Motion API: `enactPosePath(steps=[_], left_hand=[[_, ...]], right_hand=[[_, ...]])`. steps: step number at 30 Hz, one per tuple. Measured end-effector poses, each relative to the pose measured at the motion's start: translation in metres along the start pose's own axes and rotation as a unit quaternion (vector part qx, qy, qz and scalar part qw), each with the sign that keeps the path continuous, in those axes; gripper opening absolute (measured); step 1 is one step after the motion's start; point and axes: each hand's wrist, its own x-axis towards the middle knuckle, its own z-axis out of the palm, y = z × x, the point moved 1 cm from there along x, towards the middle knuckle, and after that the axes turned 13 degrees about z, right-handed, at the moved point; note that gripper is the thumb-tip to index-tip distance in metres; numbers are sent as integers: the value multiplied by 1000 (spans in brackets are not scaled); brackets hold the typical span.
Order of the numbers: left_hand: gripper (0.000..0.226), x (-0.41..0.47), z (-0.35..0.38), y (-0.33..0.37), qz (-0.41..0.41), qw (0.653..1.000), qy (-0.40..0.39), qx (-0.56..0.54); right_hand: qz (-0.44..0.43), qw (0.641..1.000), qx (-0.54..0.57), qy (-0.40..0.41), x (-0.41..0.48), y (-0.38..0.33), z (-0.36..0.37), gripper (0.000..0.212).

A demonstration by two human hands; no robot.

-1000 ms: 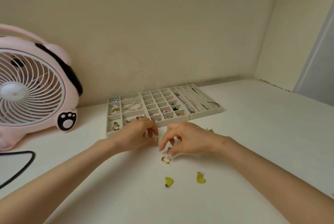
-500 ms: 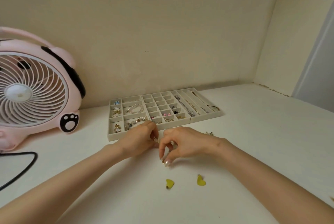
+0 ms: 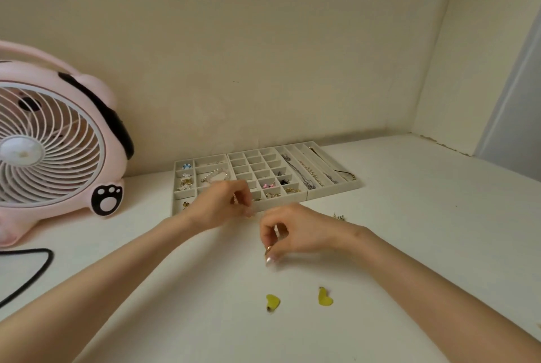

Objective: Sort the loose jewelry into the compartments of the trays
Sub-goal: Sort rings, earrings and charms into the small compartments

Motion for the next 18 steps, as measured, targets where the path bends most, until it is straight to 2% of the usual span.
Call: enactPosePath(steps=[3, 7, 11, 18], left_hand=[[18, 20, -14, -11, -25, 999, 38, -15], [12, 53, -26, -29, -48, 997, 64, -13], [9, 79, -24, -50, -85, 996, 12, 35], [4, 94, -11, -58, -117, 976, -83, 162]], right_hand=[[31, 992, 113, 54, 2, 11, -7, 23], [74, 958, 232, 150, 6, 28, -16, 27], [89, 937, 283, 183, 9, 41, -21, 22], [94, 933, 266, 224, 9, 53, -25, 20]])
